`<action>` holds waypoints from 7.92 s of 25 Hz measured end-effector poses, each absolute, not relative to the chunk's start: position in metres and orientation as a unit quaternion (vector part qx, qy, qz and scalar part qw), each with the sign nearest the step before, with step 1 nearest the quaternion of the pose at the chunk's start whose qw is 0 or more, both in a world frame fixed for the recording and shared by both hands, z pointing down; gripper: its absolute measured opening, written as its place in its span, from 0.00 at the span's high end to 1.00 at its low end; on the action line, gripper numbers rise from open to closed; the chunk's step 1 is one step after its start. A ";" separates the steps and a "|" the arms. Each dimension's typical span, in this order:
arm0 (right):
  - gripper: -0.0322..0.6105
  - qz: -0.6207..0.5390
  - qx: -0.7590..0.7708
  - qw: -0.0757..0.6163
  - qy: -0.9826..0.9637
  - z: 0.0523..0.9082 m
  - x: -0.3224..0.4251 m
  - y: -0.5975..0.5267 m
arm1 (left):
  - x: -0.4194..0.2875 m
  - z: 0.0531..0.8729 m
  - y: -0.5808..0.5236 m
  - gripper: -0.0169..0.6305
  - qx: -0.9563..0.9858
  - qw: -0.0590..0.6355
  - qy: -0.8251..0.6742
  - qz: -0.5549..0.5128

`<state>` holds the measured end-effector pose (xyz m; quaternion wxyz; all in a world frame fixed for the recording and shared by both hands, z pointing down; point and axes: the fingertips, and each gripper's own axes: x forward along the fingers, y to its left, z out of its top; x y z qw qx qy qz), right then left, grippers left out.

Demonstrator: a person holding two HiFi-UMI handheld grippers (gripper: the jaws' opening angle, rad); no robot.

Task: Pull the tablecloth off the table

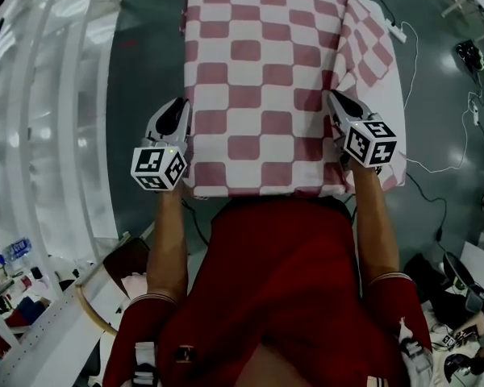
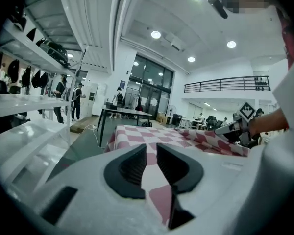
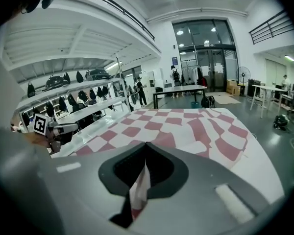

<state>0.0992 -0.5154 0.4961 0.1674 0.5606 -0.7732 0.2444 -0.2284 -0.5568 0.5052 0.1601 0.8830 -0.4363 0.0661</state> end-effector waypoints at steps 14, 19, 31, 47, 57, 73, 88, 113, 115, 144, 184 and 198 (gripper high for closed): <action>0.93 0.247 0.574 0.190 -0.757 0.504 0.093 -0.524 | -0.235 0.597 -0.580 0.64 0.867 0.290 -0.383 0.133; 0.93 0.249 0.578 0.191 -0.753 0.506 0.094 -0.525 | -0.232 0.615 -0.580 0.63 0.861 0.314 -0.362 0.170; 0.93 0.248 0.583 0.183 -0.752 0.505 0.097 -0.524 | -0.233 0.613 -0.582 0.77 0.847 0.293 -0.392 0.206; 0.93 0.247 0.551 0.139 -0.785 0.496 0.114 -0.518 | -0.205 0.547 -0.575 0.96 0.854 0.235 -0.415 0.205; 0.93 0.246 0.511 0.084 -0.819 0.472 0.138 -0.509 | -0.142 0.494 -0.543 0.96 0.861 0.212 -0.429 0.174; 0.93 0.240 0.457 0.044 -0.855 0.460 0.158 -0.464 | -0.078 0.432 -0.464 0.96 0.871 0.145 -0.447 0.143; 0.93 0.224 0.449 0.003 -0.865 0.443 0.155 -0.399 | -0.055 0.373 -0.376 0.96 0.890 0.104 -0.443 0.038; 0.93 0.192 0.486 -0.023 -0.852 0.392 0.038 -0.232 | -0.146 0.315 -0.231 0.96 0.945 0.091 -0.309 -0.051; 0.93 0.193 0.480 -0.025 -0.856 0.389 0.038 -0.231 | -0.141 0.313 -0.234 0.96 0.946 0.095 -0.306 -0.050; 0.93 0.166 0.380 -0.071 -0.907 0.376 -0.011 0.185 | -0.187 0.312 0.182 0.96 0.909 0.090 -0.401 -0.068; 0.93 0.146 0.447 -0.087 -0.878 0.348 -0.141 0.423 | -0.305 0.292 0.391 0.96 0.945 0.084 -0.302 -0.091; 0.93 0.101 0.462 -0.140 -0.870 0.283 -0.091 0.430 | -0.287 0.259 0.381 0.96 0.943 0.067 -0.309 -0.106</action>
